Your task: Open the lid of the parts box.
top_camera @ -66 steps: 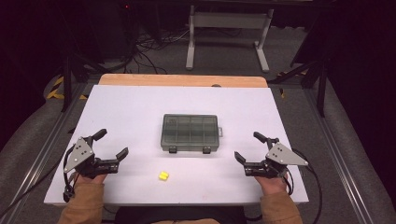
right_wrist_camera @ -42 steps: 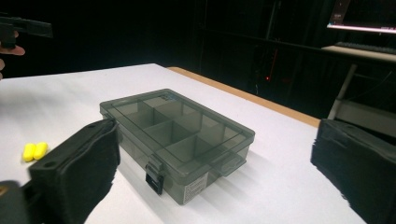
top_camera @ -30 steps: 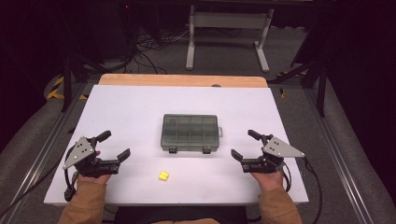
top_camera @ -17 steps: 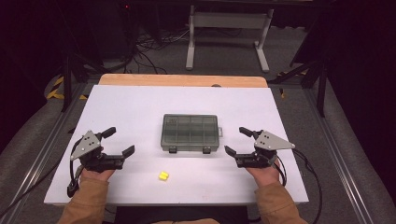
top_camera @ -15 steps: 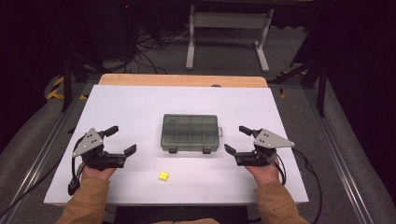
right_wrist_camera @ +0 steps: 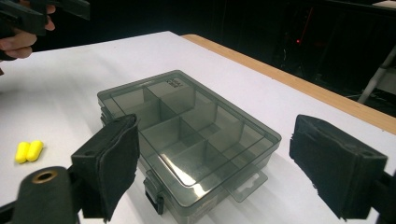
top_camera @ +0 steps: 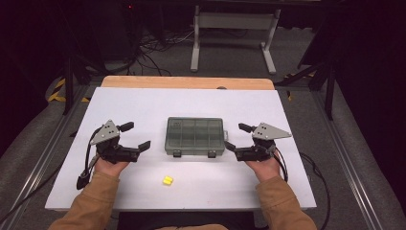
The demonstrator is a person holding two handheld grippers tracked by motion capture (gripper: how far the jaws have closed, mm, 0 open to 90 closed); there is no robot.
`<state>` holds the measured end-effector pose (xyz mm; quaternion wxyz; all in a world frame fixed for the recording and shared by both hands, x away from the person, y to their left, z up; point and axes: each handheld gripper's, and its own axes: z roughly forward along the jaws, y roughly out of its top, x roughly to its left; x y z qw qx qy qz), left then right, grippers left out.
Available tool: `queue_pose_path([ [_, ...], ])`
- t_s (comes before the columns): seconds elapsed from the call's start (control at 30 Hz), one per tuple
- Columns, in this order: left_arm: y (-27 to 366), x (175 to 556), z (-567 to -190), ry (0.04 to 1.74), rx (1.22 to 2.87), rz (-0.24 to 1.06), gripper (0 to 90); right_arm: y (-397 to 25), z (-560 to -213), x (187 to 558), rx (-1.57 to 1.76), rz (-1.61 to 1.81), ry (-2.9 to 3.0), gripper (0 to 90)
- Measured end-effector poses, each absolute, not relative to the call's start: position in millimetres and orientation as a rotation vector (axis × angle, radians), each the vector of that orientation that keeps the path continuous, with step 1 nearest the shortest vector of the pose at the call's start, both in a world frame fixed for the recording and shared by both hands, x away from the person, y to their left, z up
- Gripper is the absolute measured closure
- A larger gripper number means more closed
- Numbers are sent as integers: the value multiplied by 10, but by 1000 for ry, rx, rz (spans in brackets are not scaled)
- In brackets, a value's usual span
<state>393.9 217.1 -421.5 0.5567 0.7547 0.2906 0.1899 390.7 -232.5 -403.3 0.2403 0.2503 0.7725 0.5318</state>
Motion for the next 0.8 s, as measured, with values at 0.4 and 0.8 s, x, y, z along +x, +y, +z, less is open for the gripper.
queue_pose_path([
  [0.4,1939,4158,-4243,686,1800,414,63,-2179,-4046,4095,686,1484,2126,180],
  [0.8,1853,4269,-4373,683,1821,405,67,-2196,-4100,4107,705,1418,2174,181],
])
